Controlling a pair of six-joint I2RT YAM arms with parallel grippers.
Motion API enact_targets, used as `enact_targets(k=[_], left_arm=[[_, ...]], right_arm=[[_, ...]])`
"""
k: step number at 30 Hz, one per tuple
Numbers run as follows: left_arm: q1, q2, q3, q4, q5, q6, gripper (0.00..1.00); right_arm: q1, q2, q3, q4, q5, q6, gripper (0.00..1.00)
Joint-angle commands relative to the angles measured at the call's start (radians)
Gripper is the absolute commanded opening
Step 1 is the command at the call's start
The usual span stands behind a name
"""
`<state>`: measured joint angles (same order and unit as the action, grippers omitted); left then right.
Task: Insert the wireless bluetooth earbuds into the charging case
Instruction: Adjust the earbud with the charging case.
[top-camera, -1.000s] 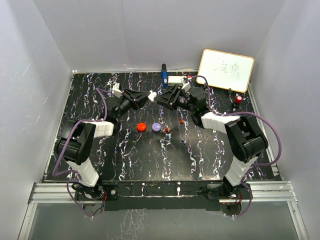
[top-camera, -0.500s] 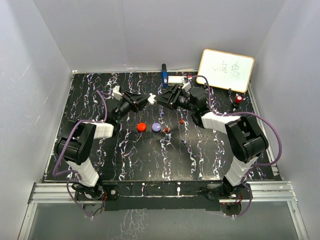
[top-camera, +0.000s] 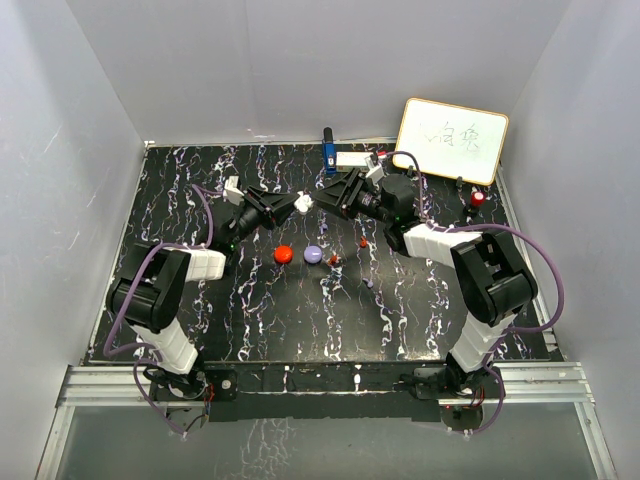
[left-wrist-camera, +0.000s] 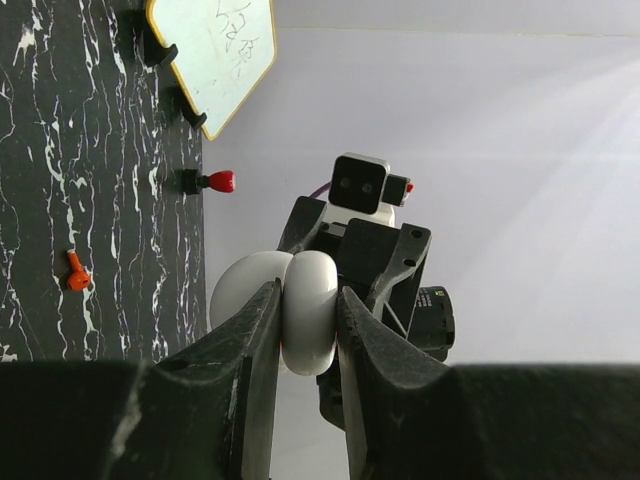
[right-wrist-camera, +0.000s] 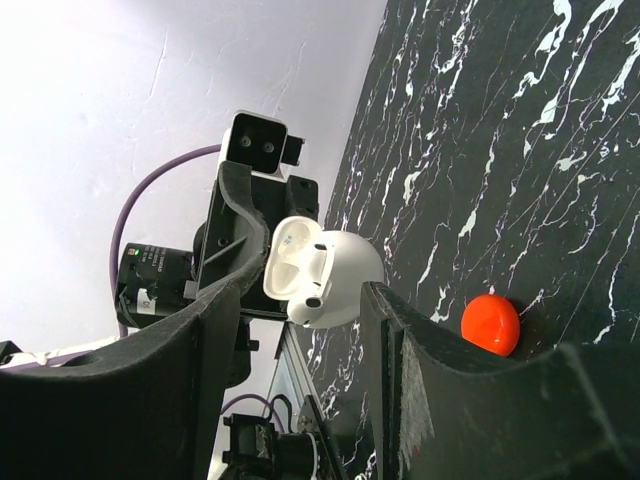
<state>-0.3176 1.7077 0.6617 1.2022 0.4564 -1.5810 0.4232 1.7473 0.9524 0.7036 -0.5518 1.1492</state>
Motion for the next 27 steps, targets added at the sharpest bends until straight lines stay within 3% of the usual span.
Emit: enact_targets(k=[1,27], left_arm=[[-0.002,-0.058,0.025,0.020,0.010,0.007,0.00],[-0.001,-0.056,0.056,0.020,0.008,-0.004,0.00]], right_arm=[[-0.007,-0.038,0.000,0.024,0.007,-0.021,0.50],[-0.028,0.018,0.051,-0.057,0.016,-0.068,0.50]])
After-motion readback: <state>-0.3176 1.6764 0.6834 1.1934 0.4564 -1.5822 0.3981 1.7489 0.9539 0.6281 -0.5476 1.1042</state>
